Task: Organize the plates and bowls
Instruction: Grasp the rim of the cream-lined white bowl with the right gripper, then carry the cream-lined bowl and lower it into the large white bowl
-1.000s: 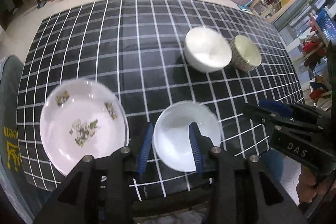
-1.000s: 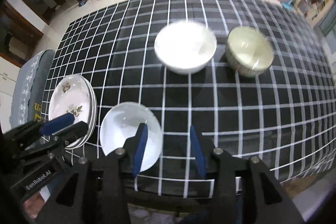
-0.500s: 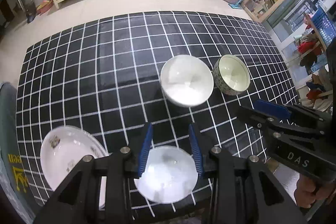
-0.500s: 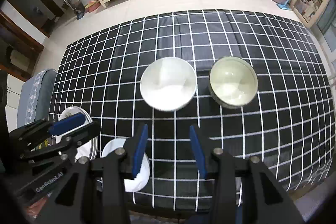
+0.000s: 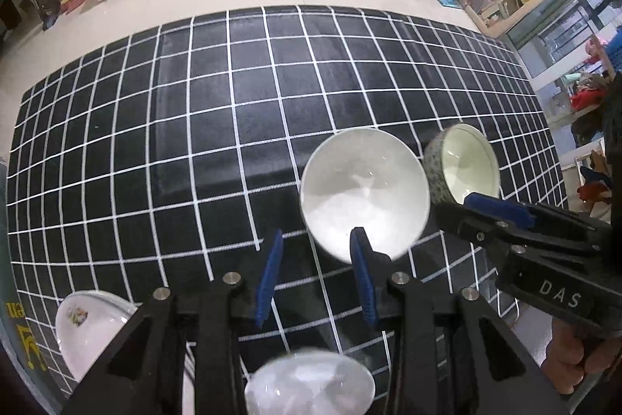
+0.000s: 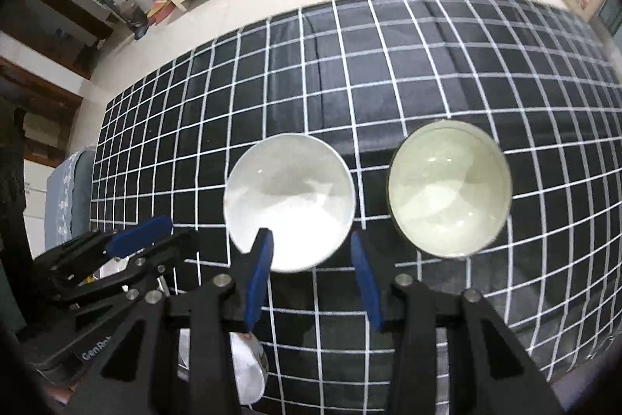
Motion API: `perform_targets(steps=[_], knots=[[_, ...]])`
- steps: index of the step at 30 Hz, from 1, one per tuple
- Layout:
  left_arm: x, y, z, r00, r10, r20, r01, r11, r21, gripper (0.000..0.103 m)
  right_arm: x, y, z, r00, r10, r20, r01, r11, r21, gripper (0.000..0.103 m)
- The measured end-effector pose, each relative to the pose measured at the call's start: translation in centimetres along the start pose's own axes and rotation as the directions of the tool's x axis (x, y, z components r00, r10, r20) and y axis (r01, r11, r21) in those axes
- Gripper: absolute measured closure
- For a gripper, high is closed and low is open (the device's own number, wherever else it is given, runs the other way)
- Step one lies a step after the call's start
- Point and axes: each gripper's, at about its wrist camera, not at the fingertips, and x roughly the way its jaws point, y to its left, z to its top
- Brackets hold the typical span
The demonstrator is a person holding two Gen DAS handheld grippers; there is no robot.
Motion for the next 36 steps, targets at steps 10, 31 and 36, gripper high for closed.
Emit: perform_targets(steps=[10,31,36], knots=[[4.0,0.3,1.5,0.999,0.038,-0.023,-0.037,0.999,0.035,0.074,3.0,-1.5,1.6,1.000,-0.018,-0.024,0.019,1.000,0.017,0.058],[6.5,0.1,-0.8,0.994,0.089,-0.065,-0.083,0.992,0.092,0.094,4.1,-0.3,-1.6,0.984,-0.177,-0.029,0.174,0.981,-0.092,0.093],[6.1,1.7,-3.2,0.993,0.090,-0.075,-0.085,0.994,0.063,0.094,4.2,2.1,-4.0,0.985,-0.169,-0.044,0.161,0.977,-0.138,0.093]])
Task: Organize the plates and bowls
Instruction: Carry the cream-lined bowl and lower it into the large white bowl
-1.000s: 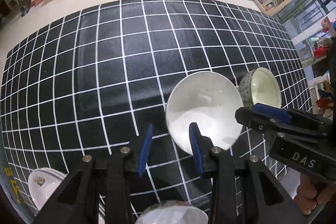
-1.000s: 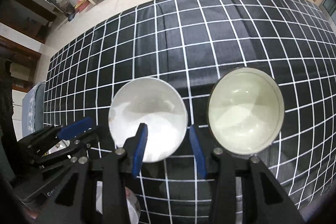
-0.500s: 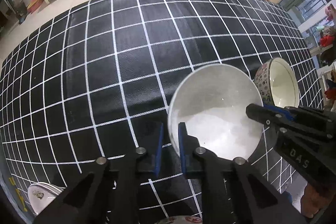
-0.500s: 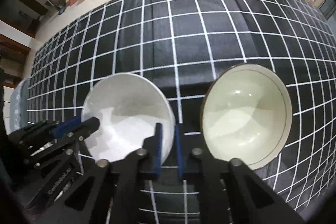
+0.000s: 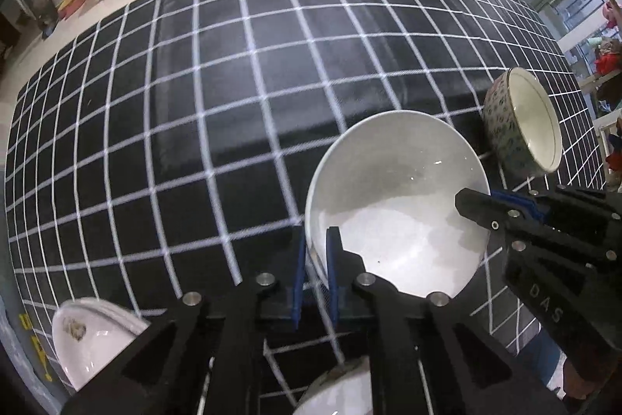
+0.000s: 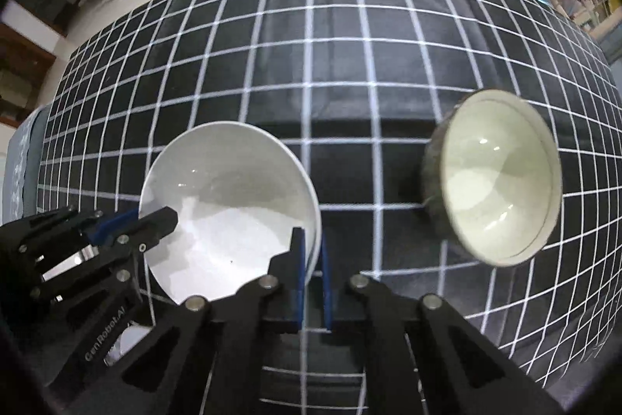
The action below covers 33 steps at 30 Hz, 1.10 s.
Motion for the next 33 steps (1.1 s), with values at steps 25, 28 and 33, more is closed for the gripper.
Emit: perform_targets(steps=[25,28,33], knots=[[-2.5,5.2,-4.4,1.000,-0.004,0.017,0.006,0.995,-0.099,0.094,-1.0,9.0,-3.7,1.000,0.003,0.002,-0.003,1.000,0.002,0.093],[-4.3,5.2,-4.6,0.999,0.005,0.040,-0.001,0.995,-0.098,0.094,-3.0,9.6,-3.8,0.999,-0.005,0.033,0.005,1.000,0.000,0.093],[-7.0,4.8,-5.2,0.997,0.009,0.081,-0.001,0.995,-0.100,0.094,-6.6,11.1,-4.7,0.996,-0.003,0.087,0.003,1.000,-0.005,0.093]])
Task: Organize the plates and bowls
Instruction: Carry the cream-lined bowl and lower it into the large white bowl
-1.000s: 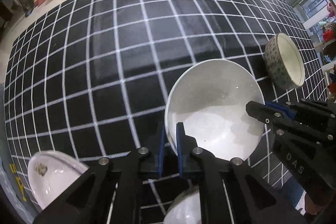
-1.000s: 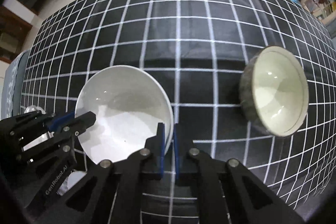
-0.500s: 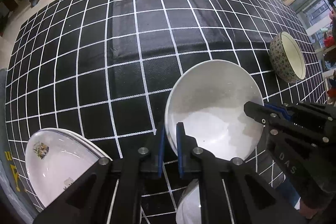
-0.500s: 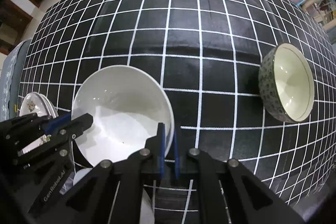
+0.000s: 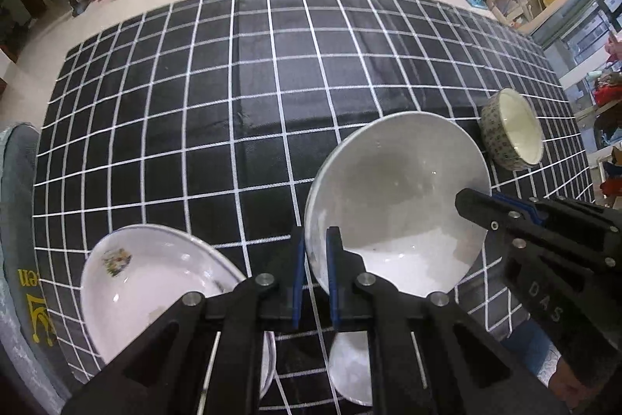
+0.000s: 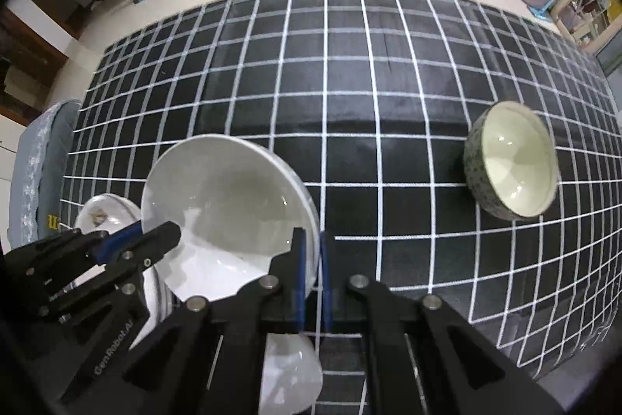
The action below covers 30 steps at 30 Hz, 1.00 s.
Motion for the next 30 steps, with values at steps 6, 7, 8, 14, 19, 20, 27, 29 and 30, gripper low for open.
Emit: perform_targets(steps=[6,7,8,14,19,20,27,29,30], knots=[[-3.5,-1.0,-2.0,0.999,-0.002,0.046,0.002,1.000,0.004,0.094,-3.9,0.0,-1.7,0.999,-0.033,0.041,0.034,0.999,-0.026,0.093],[-3.9,-1.3,-2.6,0.999,-0.002,0.051,0.001,1.000,0.008,0.094,-3.8,0.8,-1.7,0.998,-0.036,0.043,0.037,0.999,-0.027,0.093],[-4.3,-1.6,-3.1,0.998,0.002,0.056,-0.003,1.000,0.015,0.094,-4.2,1.0,-2.3,0.998,-0.036,0.044,0.037,0.999,-0.020,0.093],[-4.9,-2.3,-5.2,0.999,0.007,0.045,-0.008,1.000,0.013,0.094,-3.7,-1.2,-4.6,1.000,-0.016,0.023,0.016,1.000,-0.005,0.093],[-4.4,-2.3,-7.7,1.000,0.007,0.026,-0.008,1.000,0.014,0.094,-2.5,-1.8,-6.0,1.000,-0.019,-0.012,0.019,1.000,0.000,0.093],[-4.3,-2.3,-8.3,1.000,0.008,0.018,-0.009,1.000,0.014,0.094,-2.2,-1.9,-6.4,1.000,-0.023,-0.020,0.023,1.000,-0.003,0.093],[-2.7,-2.8,-10.0,1.000,0.010,-0.022,-0.010,1.000,0.015,0.094,-0.8,-2.0,-7.0,0.998,-0.040,-0.053,0.040,0.999,-0.005,0.093],[-2.4,-2.8,-10.2,0.999,0.008,-0.031,-0.008,1.000,0.013,0.094,-0.4,-2.1,-7.2,0.997,-0.044,-0.064,0.044,0.999,-0.002,0.093],[-2.2,-2.9,-10.3,0.999,0.009,-0.035,-0.008,1.000,0.016,0.094,-0.1,-2.2,-7.2,0.996,-0.046,-0.071,0.046,0.999,-0.001,0.093]])
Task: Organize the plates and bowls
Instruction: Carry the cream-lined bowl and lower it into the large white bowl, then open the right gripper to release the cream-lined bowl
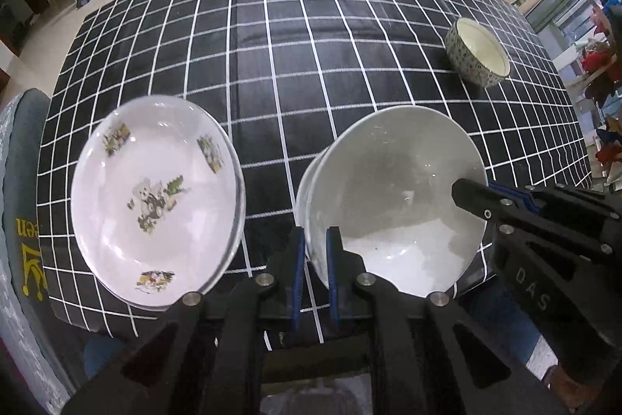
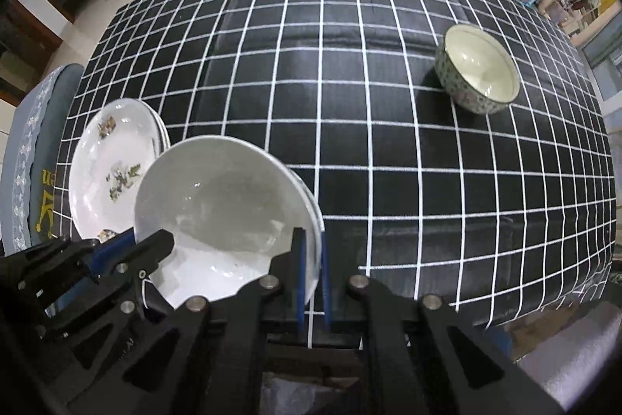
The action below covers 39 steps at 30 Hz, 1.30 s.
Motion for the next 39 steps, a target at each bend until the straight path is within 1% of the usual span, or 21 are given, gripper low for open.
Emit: perform_targets(steps=[9,19,24,27,32,36,38,39], knots=[[1.4,0.1,-0.3,0.999,-0.001,-0.039,0.000,1.000,-0.009,0.094,1.7,0.0,-0.1,0.999,0.008,-0.045,-0.007,1.000,0.010,0.093],[2.2,0.2,0.2,0.998,-0.005,-0.057,0.004,1.000,-0.016,0.094,2.8,-0.1,0.4,0.998,0.004,-0.068,-0.003,1.000,0.017,0.093],[2.6,0.0,0.3,0.999,0.012,-0.053,-0.013,1.000,-0.007,0.094,3.2,0.0,0.6,0.997,-0.001,-0.074,0.001,1.000,0.007,0.093],[2.5,0.0,0.4,0.999,0.002,-0.048,-0.002,1.000,-0.007,0.094,3.4,0.3,0.6,0.998,-0.015,-0.063,0.014,1.000,-0.008,0.093],[2.5,0.5,0.4,0.999,-0.020,-0.050,0.018,0.999,-0.029,0.094,3.4,0.3,0.6,0.998,-0.005,-0.060,0.005,1.000,-0.002,0.093],[2.0,0.4,0.2,0.999,-0.026,-0.044,0.025,0.999,-0.020,0.094,2.6,0.3,0.5,1.000,-0.015,-0.027,0.015,1.000,-0.007,0.093],[1.5,0.5,0.2,0.999,-0.024,-0.030,0.023,0.999,-0.028,0.085,2.1,0.2,0.5,1.000,-0.009,-0.018,0.009,1.000,-0.004,0.093],[1.4,0.7,0.2,0.999,-0.028,-0.022,0.027,0.999,-0.036,0.083,1.9,0.1,0.5,1.000,-0.003,-0.016,0.003,1.000,-0.002,0.093]])
